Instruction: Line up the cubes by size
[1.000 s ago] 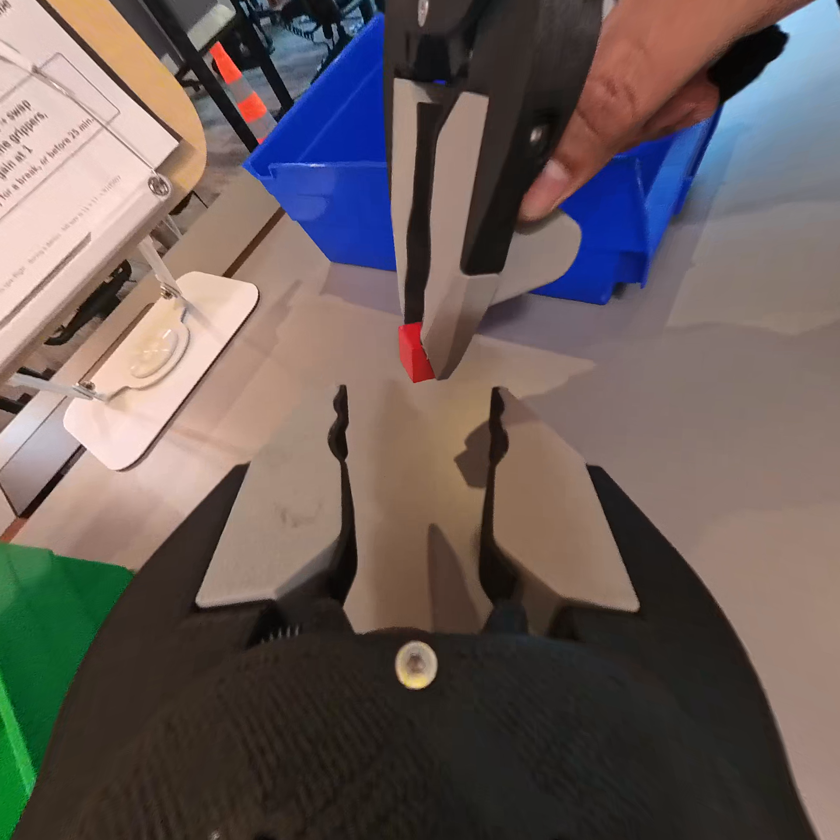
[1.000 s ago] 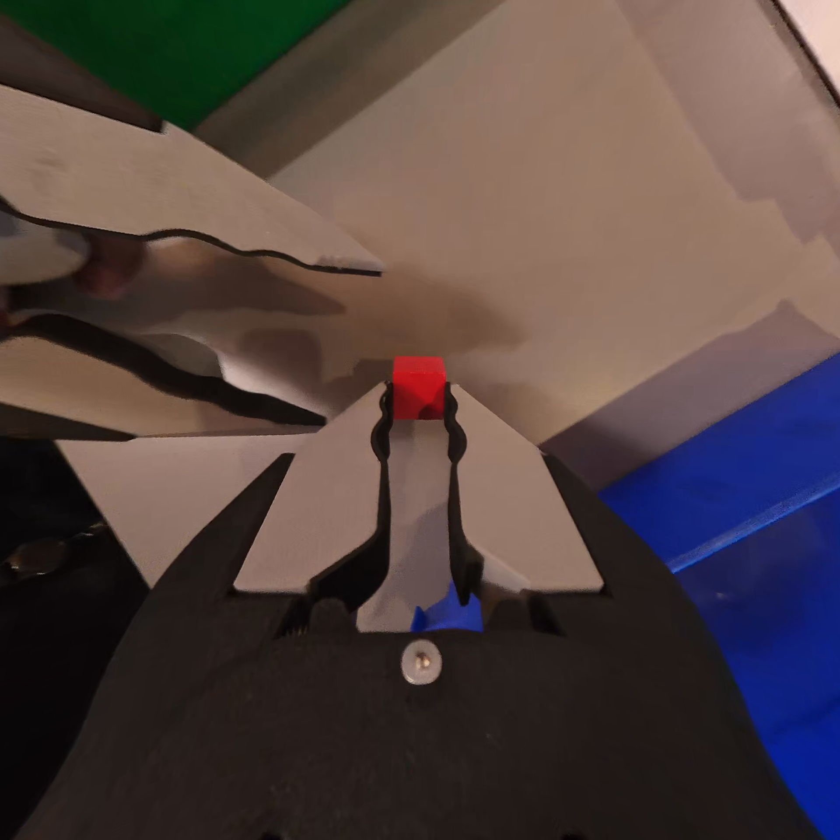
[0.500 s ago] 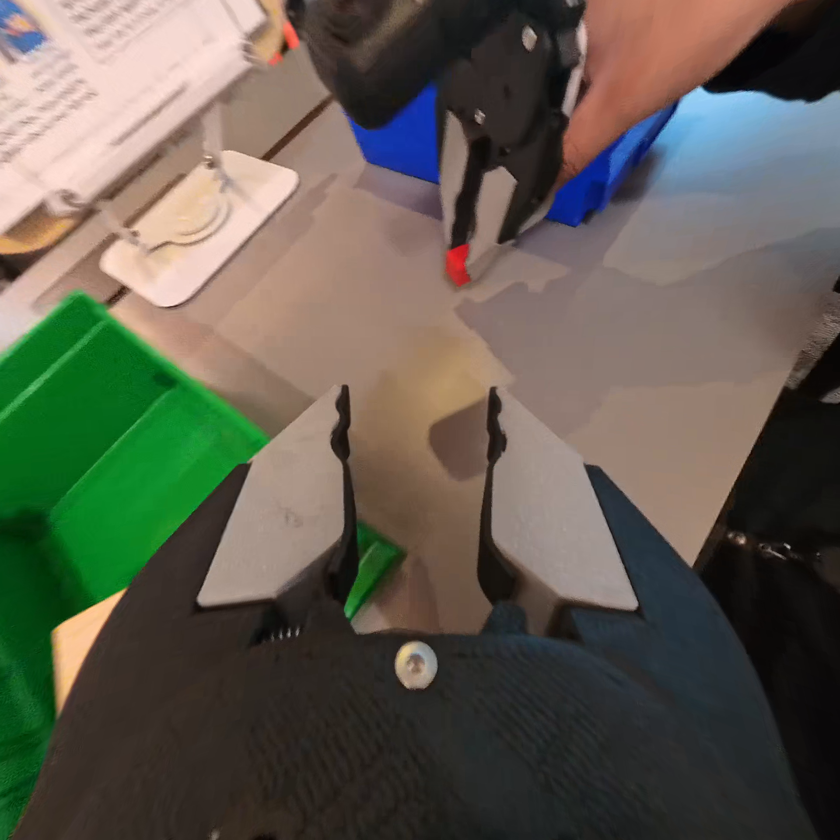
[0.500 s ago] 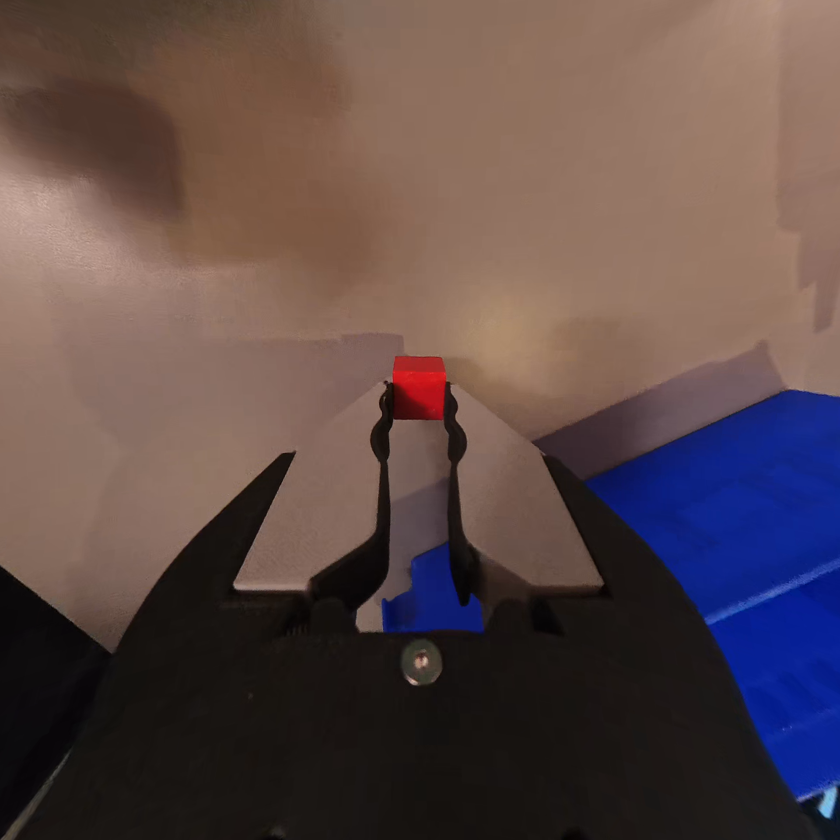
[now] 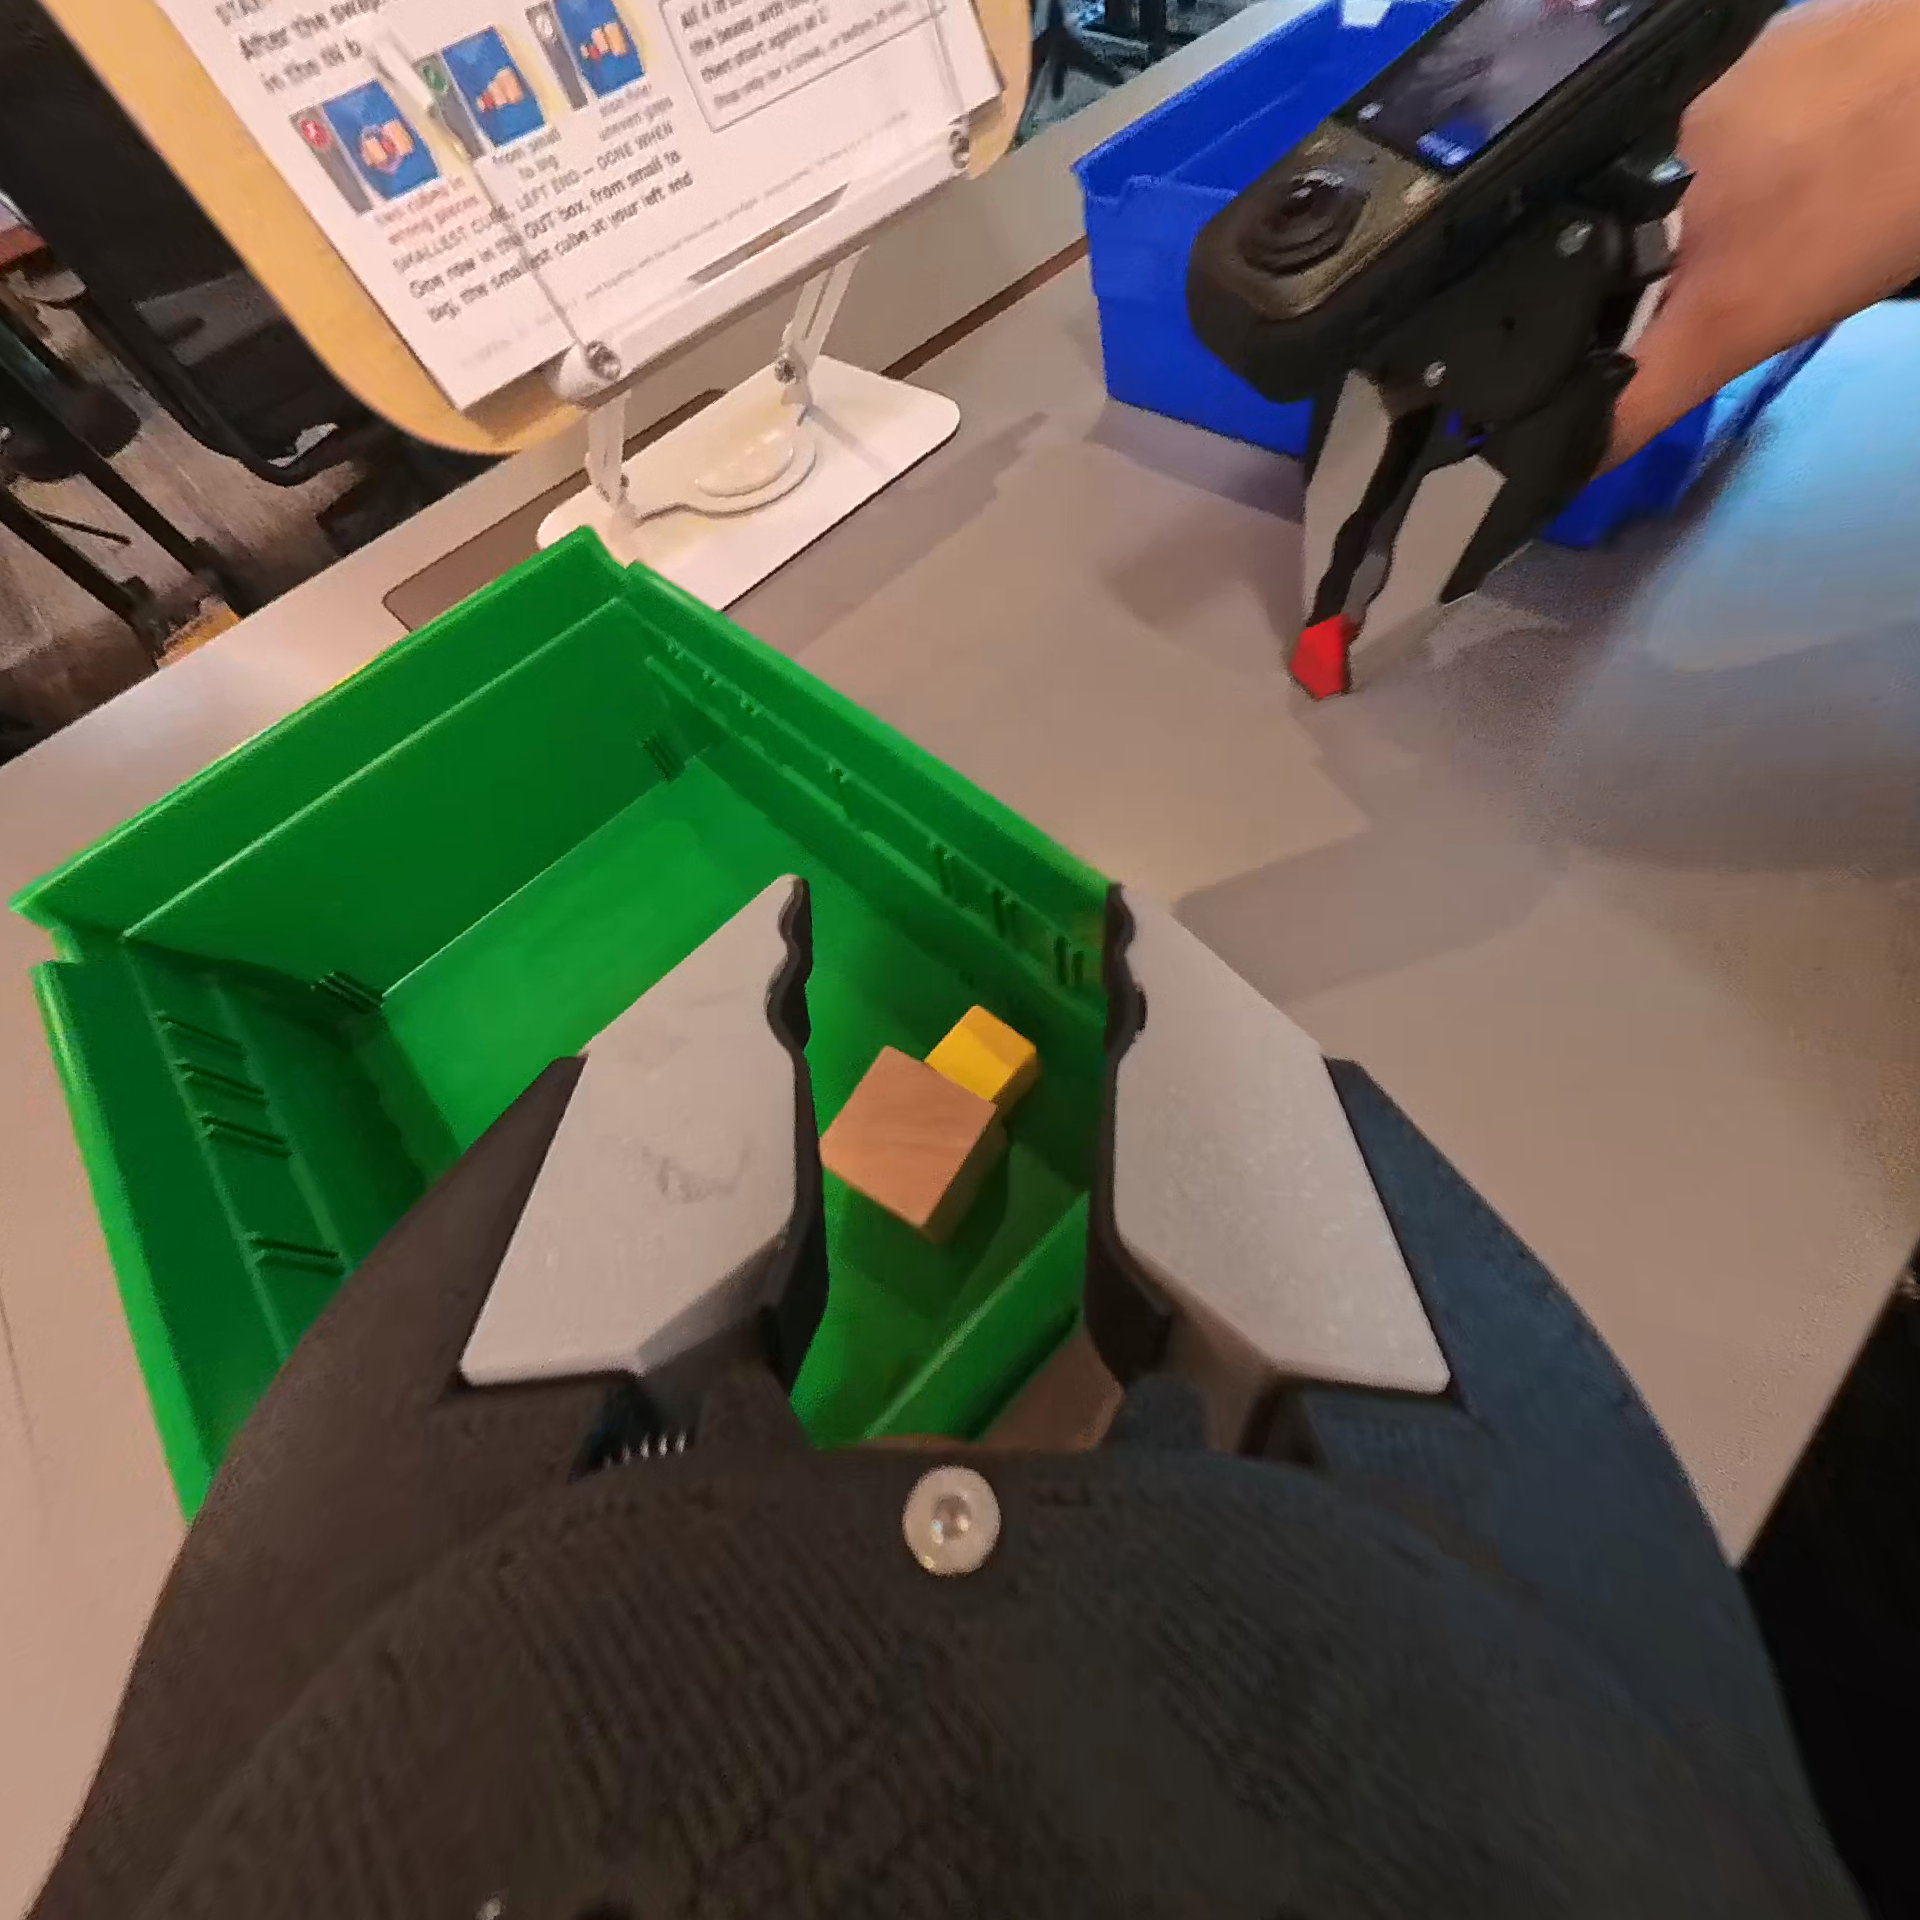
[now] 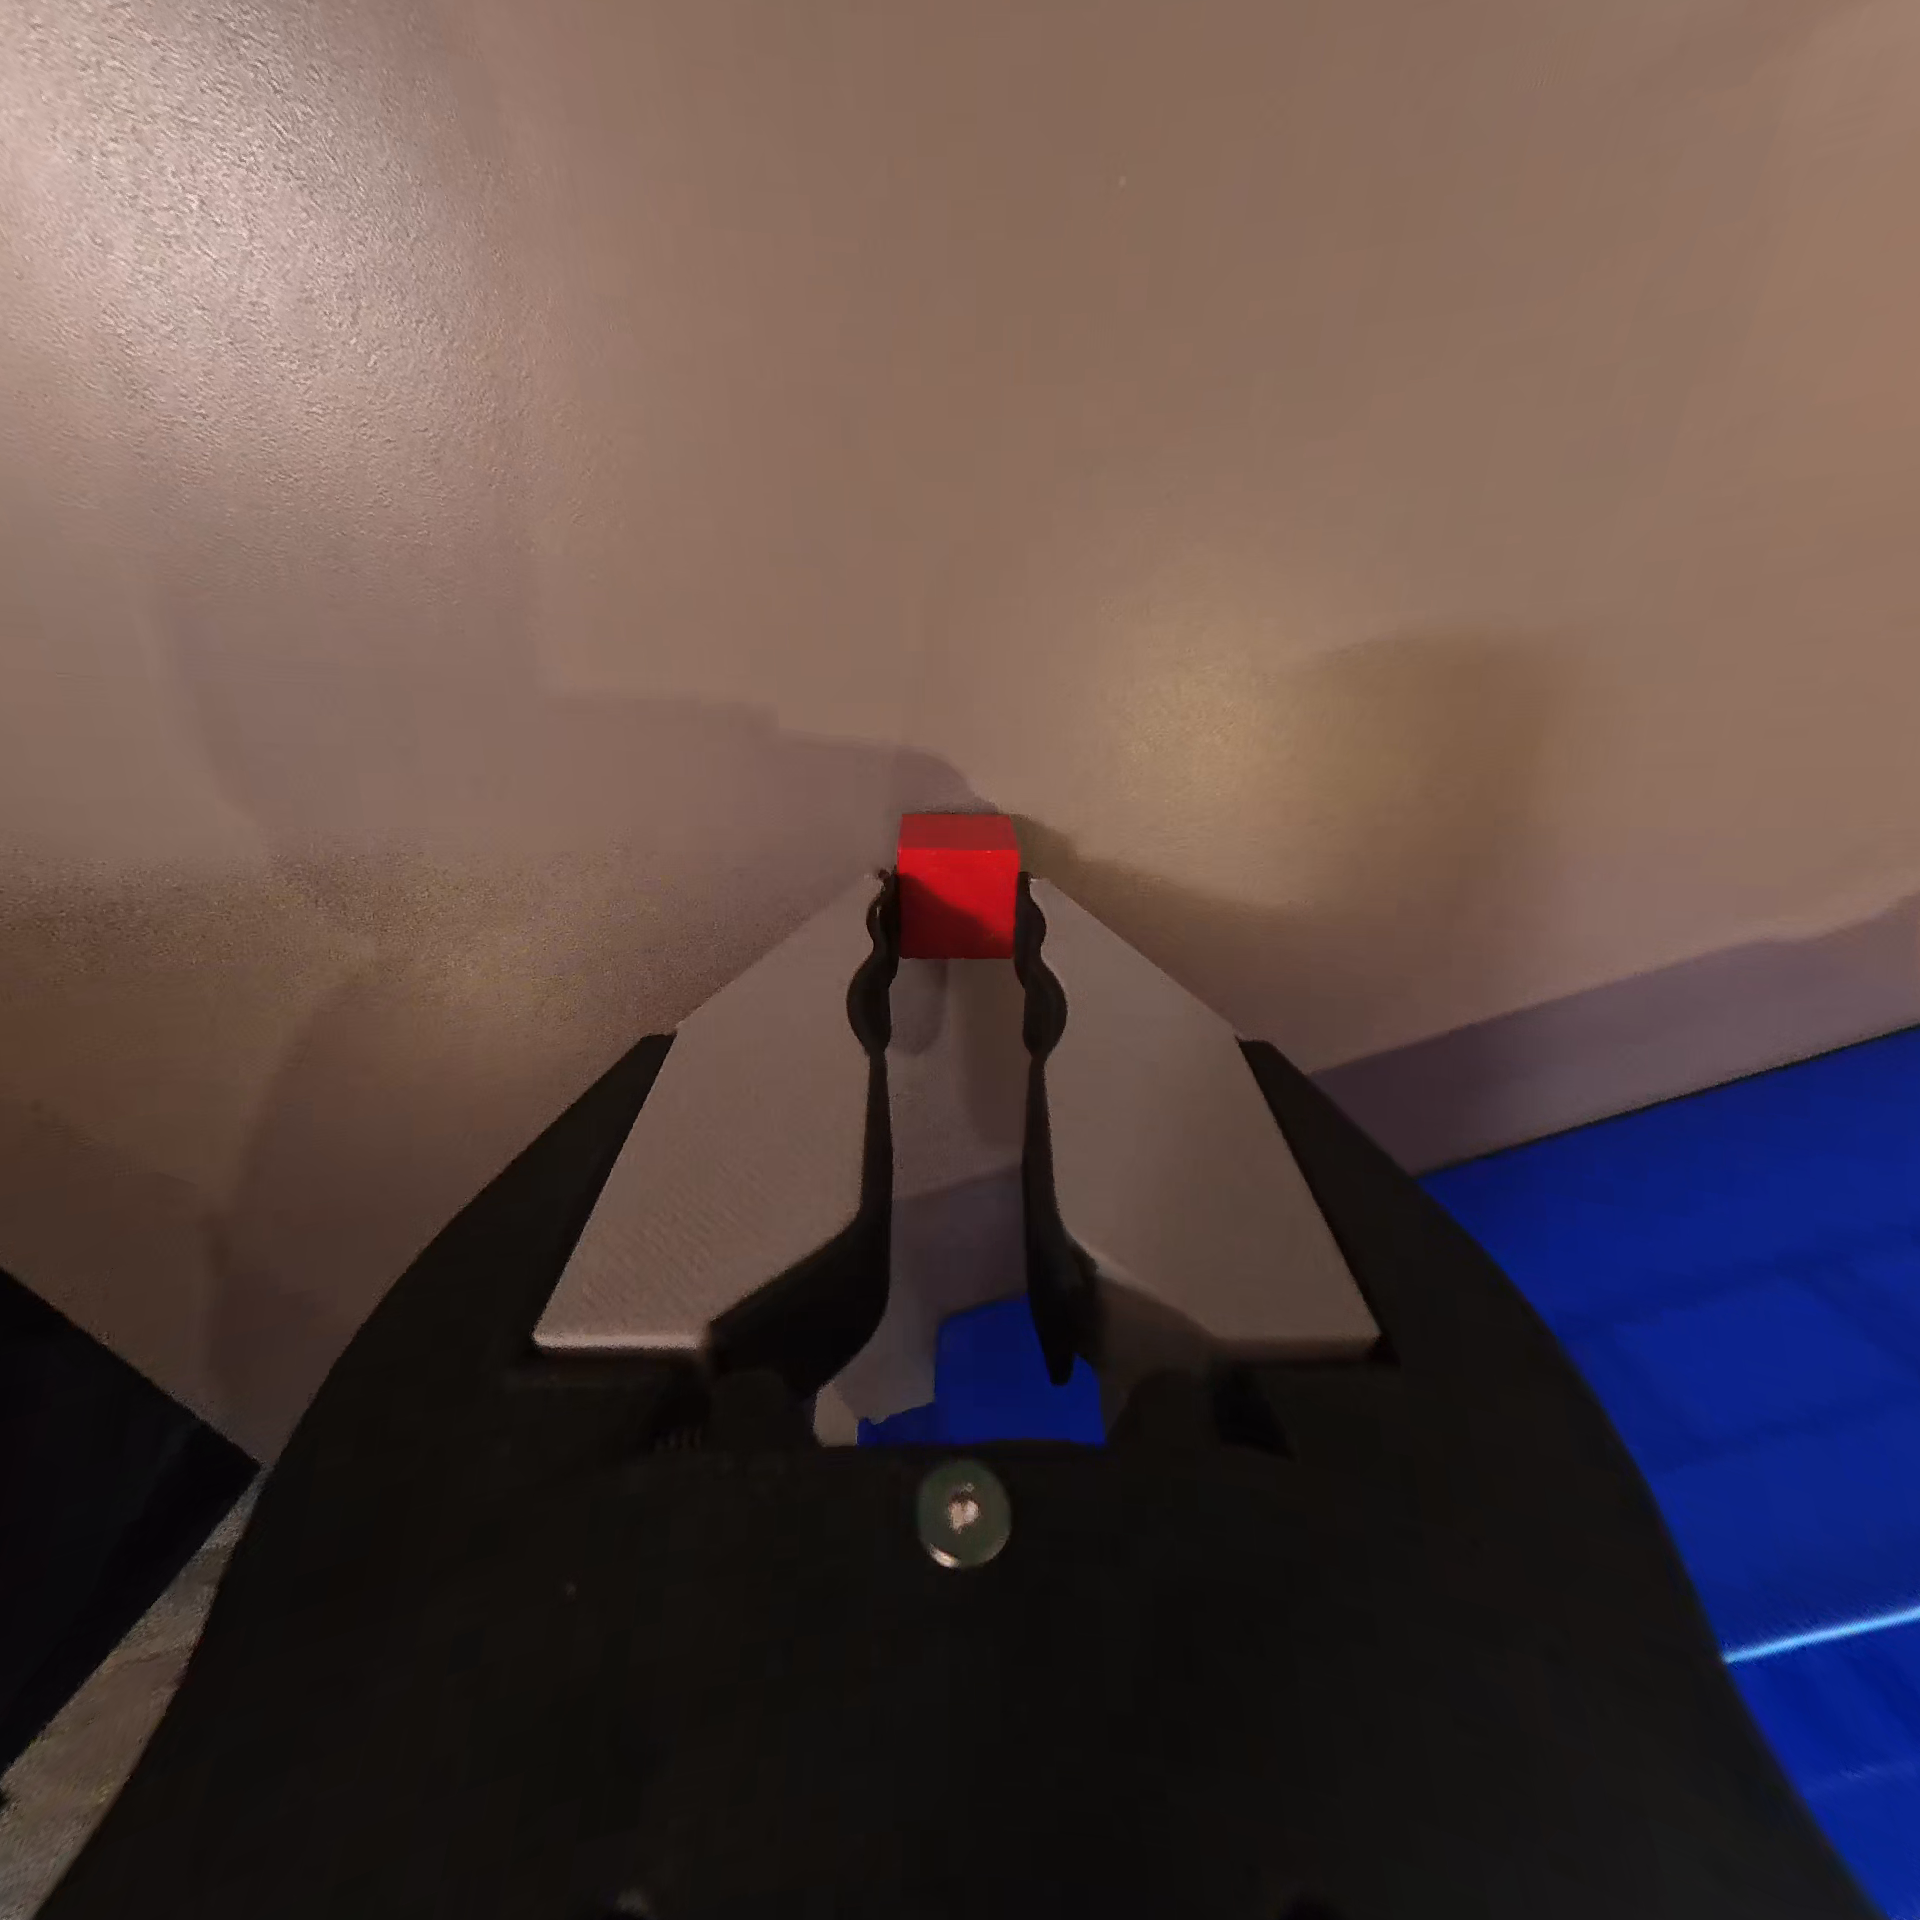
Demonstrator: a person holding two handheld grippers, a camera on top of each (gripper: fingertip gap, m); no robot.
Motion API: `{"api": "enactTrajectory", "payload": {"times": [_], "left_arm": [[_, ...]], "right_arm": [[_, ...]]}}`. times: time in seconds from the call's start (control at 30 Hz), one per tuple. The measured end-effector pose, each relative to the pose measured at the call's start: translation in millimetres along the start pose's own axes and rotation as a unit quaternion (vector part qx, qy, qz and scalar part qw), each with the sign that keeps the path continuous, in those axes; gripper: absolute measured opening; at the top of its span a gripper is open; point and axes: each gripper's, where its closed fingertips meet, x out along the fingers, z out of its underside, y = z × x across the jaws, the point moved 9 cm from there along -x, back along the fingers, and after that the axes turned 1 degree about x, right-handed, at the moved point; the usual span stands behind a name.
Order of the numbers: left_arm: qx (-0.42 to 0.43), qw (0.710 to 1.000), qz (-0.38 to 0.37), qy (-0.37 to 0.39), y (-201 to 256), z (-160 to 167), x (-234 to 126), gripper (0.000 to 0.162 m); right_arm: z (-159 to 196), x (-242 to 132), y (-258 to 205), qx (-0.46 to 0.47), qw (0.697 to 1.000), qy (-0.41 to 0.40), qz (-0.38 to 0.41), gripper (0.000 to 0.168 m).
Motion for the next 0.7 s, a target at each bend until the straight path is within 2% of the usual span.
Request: {"api": "enactTrajectory", "payload": {"times": [0.03,0.33,0.5,0.7], "left_arm": [[-0.002,1.0,-0.004,0.0,-5.3,3.1,0.7,0.055],[-0.017,0.999,-0.015,0.022,-33.2,19.4,-5.0,0.056],[-0.017,0.999,0.014,0.036,-29.7,21.5,5.4,0.056],[-0.026,0.998,0.027,0.045,-29.8,24.7,13.7,0.056]], "right_arm": [[-0.6,-0.2,0.6,-0.002,1.0,0.002,-0.003,0.019],[-4.8,-3.4,8.4,-0.035,0.999,0.015,-0.012,0.019],[-0.4,-32.0,15.9,-0.014,0.997,0.072,-0.015,0.019],[22.5,-61.2,20.7,0.027,0.993,0.117,-0.004,0.019]]}}
